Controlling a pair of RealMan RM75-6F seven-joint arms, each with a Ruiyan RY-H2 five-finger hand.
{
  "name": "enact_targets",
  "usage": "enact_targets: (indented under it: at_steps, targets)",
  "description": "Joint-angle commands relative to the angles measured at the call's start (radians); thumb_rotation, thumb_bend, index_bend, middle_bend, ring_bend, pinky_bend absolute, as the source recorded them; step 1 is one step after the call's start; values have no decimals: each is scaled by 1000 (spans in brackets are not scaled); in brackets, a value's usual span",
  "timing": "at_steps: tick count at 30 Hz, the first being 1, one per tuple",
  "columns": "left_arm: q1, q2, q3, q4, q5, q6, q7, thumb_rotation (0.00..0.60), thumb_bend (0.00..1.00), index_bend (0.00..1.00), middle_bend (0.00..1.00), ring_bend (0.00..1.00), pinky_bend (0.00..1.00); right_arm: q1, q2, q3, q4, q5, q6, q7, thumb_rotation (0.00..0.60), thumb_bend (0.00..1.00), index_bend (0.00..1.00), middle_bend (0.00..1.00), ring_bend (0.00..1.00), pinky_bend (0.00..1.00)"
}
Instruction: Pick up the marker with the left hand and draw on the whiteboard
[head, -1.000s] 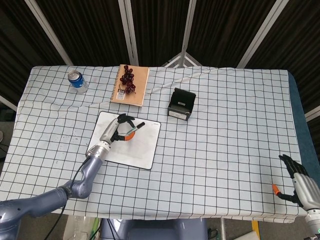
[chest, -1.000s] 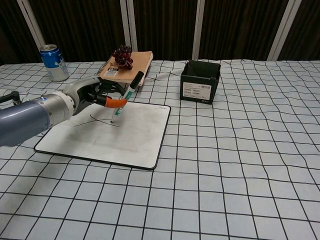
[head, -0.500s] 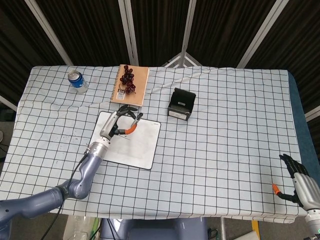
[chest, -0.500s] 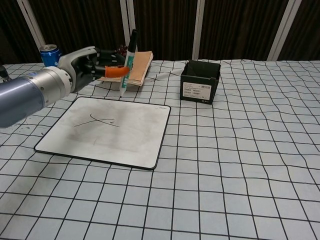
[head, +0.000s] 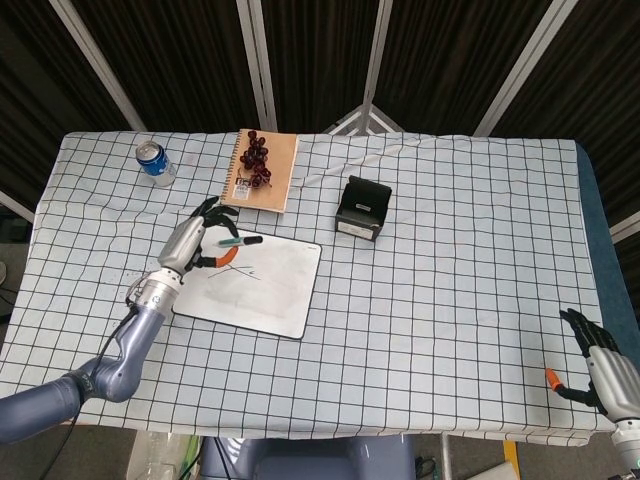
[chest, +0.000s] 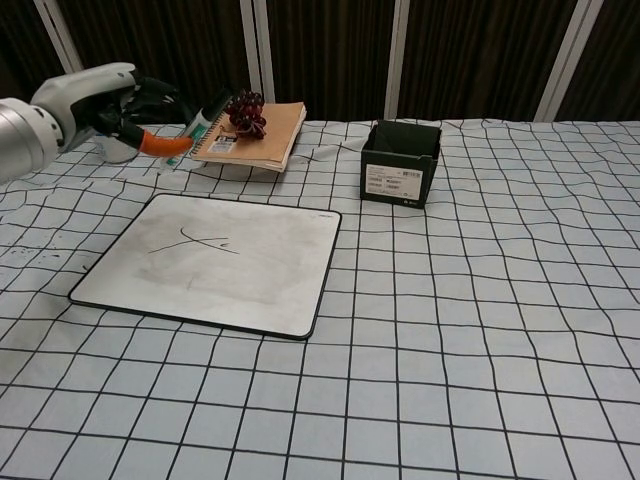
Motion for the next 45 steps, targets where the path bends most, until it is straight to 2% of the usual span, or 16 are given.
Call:
enact_targets:
  at_steps: [1,7,14,19,22,26,32,36,41,45]
  targets:
    - [44,84,97,-29,25,40,178,600,525,709,224,33,72,-1,1,-1,-2,0,1,-2,600,352,0,0,0,0]
    - [96,140,199,-32,22,69,380,600,493,689,206,33,67,-2,2,-1,-5,1,3,-8,600,352,0,0,0,0]
    - [141,168,245,-43,-26,89,473,600,447,650,172,24,46,-4,4,0,-8,2,5,-9,600,351,0,0,0,0]
    - [164,176,256,-53,-47,121,523,600,381,546,78,3,20,-4,4,-1,-10,2,5,-10,600,351,0,0,0,0]
    - [173,177,255,-62,-59,131,528,600,331,449,18,0,2,-5,4,-1,-10,0,8,-10,600,352,0,0,0,0]
    - [181,175,251,-74,-67,141,525,600,265,281,0,0,0,-6,5,-1,-10,-1,10,-10,600,352,0,0,0,0]
    - [201,180,241,-112,-54,188,511,600,236,171,0,0,0,-9,5,-2,-11,-6,16,-9,600,352,0,0,0,0]
    - [254,229,232,-222,-28,280,456,600,215,103,0,0,0,-9,4,-4,-6,-12,17,-7,600,352,0,0,0,0]
    - [354,328,277,-388,51,407,394,600,207,85,0,0,0,-9,3,-7,2,-21,20,-14,600,352,0,0,0,0]
    - [428,382,337,-438,128,491,364,600,202,68,0,0,0,-9,1,-9,7,-29,23,-27,600,352,0,0,0,0]
